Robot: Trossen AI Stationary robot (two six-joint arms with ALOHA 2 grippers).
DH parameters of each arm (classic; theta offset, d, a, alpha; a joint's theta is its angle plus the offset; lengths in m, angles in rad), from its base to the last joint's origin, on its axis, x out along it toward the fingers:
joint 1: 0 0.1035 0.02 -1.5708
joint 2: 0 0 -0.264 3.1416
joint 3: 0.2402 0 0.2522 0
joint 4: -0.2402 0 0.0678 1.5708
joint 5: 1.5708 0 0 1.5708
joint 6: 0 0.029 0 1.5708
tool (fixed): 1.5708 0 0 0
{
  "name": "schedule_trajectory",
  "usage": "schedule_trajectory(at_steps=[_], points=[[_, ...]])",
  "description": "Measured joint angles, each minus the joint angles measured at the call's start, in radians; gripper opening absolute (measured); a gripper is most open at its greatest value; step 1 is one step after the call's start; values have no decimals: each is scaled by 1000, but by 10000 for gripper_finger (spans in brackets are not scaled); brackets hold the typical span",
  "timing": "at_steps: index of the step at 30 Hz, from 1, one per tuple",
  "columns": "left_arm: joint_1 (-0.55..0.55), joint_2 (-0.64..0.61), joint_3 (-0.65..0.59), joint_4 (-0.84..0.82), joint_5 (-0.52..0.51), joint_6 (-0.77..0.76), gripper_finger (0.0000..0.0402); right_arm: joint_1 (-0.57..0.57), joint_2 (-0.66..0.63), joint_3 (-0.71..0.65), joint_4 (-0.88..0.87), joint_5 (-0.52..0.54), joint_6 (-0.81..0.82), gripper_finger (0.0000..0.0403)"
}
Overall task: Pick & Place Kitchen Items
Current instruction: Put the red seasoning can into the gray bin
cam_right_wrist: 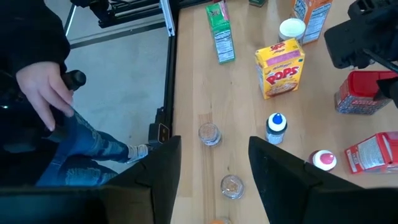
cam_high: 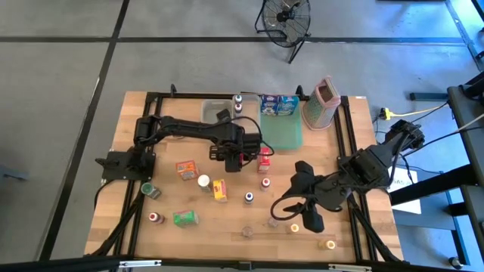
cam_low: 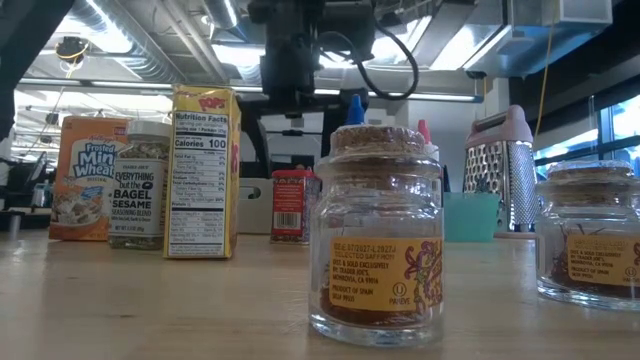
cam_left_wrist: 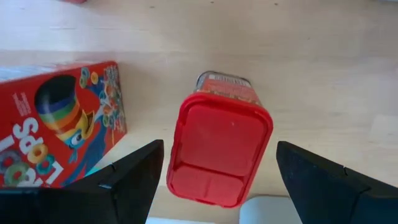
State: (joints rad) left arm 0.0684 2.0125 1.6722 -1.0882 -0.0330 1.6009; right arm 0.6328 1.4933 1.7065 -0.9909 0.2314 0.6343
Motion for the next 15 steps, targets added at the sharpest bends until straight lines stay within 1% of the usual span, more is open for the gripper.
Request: schedule_trajectory(at_steps=[7,11,15], points=[[1,0,-31,39,1,-50,308,-17,0,0,0,-2,-33,190],[1,0,-70,58,-3,-22,308,-27,0,0,0,-8,-41,190],[1,0,-100,105,-24,-31,308,-32,0,0,0,-11,-41,190]])
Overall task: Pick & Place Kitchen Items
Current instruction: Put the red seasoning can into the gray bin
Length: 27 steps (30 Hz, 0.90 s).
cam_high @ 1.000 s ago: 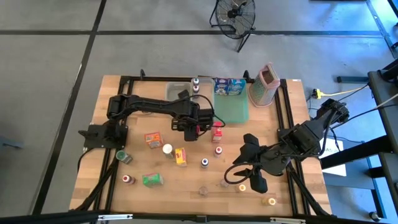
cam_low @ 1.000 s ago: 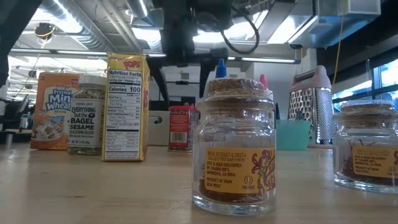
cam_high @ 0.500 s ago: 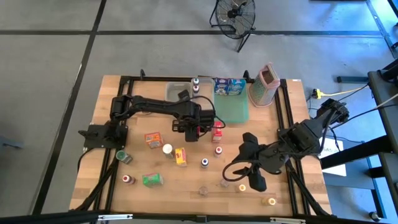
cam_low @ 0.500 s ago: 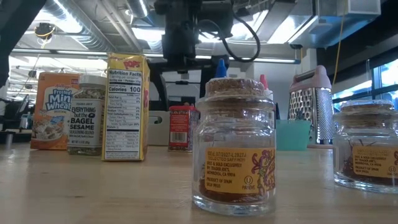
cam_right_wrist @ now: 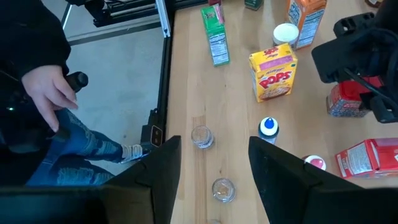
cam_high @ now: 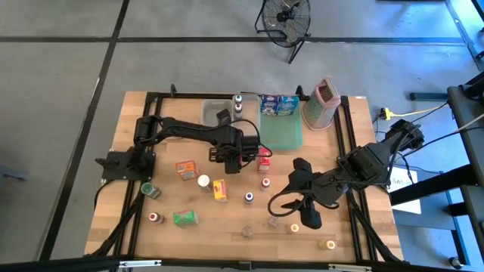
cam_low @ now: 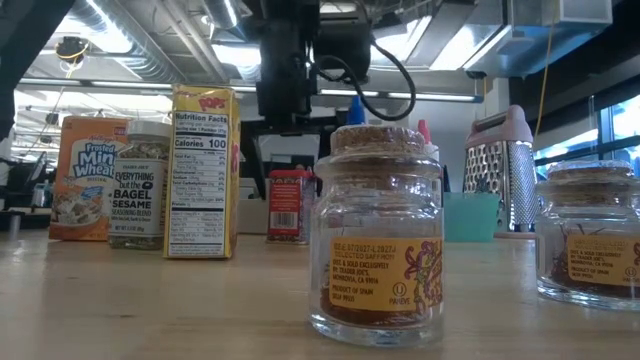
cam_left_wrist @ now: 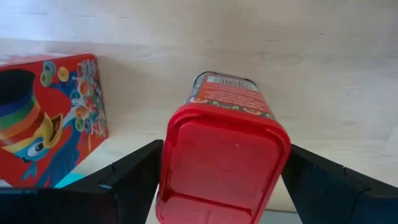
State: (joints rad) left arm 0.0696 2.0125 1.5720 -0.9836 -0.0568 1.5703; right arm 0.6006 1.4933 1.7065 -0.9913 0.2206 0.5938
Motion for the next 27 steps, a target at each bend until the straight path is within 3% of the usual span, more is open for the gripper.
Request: schedule_trajectory(at_steps=[13,27], points=[[1,0,-10,30,10,-35,302,-4,0,0,0,0,0,190],[4,0,-10,31,40,-78,235,-40,0,0,0,3,0,190]])
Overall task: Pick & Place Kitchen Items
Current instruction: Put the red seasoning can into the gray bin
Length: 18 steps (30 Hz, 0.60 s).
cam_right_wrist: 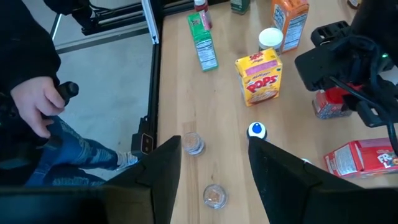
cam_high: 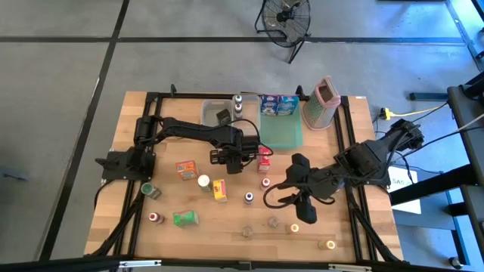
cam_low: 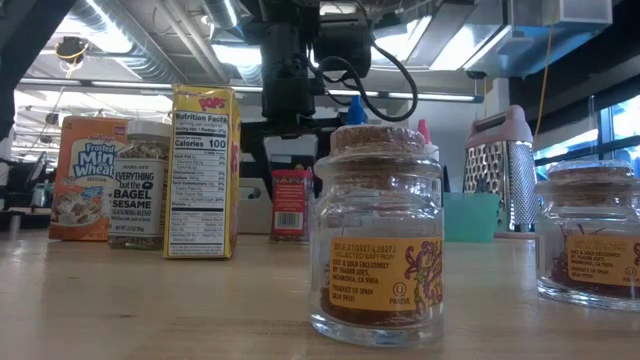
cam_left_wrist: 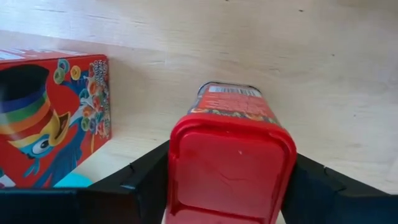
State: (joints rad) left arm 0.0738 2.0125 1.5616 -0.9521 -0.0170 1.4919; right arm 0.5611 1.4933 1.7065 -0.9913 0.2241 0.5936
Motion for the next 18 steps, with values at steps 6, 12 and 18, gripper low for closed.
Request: schedule_trajectory(at_steps=[6,12,18], points=[[0,0,0,1,0,-67,214,0,0,0,0,0,-7,190],[0,0,1,0,-2,-148,222,0,0,0,0,0,-11,190],[0,0,53,-78,-1,-241,219,0,0,0,0,1,-30,190]])
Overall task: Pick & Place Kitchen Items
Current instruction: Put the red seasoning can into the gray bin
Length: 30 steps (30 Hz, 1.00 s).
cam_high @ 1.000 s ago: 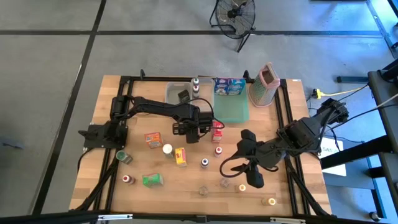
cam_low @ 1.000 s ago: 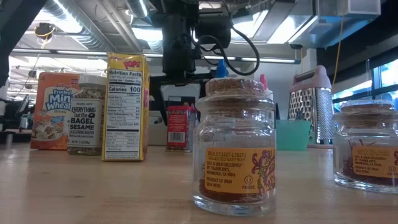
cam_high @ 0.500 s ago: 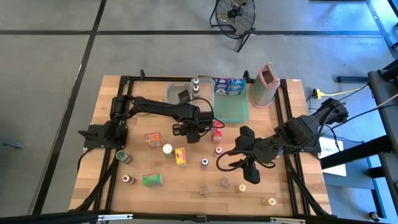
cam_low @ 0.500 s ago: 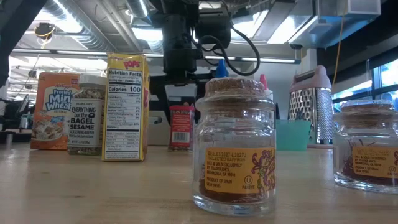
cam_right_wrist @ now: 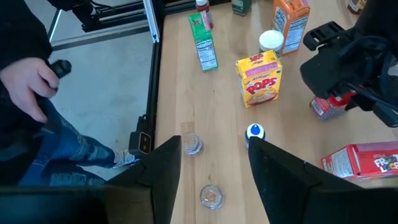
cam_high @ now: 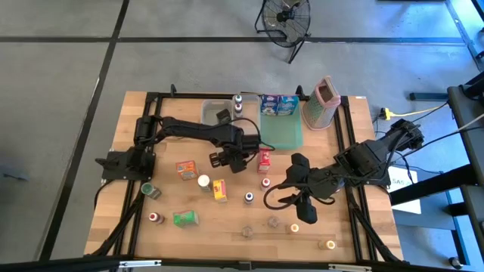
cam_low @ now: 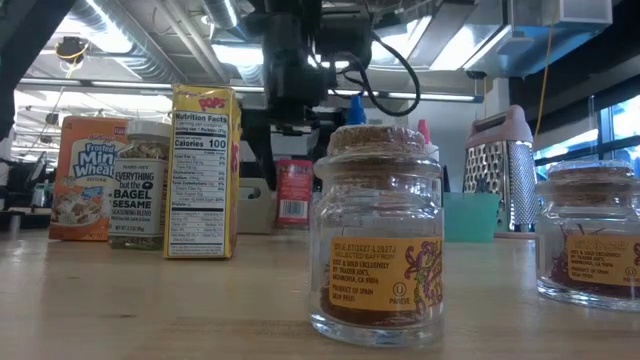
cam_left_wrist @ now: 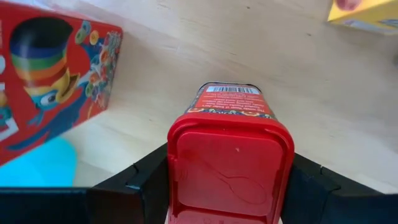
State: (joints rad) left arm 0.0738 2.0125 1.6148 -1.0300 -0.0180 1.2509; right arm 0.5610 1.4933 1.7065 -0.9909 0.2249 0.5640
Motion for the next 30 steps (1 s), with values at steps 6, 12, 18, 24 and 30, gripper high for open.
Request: schedule_trajectory(at_steps=[6,12,18,24,30], points=[[0,-8,79,-137,0,-18,220,0,0,0,1,14,-6,190],[0,-8,178,-272,-14,-101,220,0,0,0,7,14,-8,190],[7,-16,239,-404,14,-154,220,0,0,0,14,14,-11,190],[27,-71,240,-449,-34,-203,221,1,0,0,41,14,-11,190],[98,-141,240,-511,-70,-265,221,1,0,0,40,28,-10,190]])
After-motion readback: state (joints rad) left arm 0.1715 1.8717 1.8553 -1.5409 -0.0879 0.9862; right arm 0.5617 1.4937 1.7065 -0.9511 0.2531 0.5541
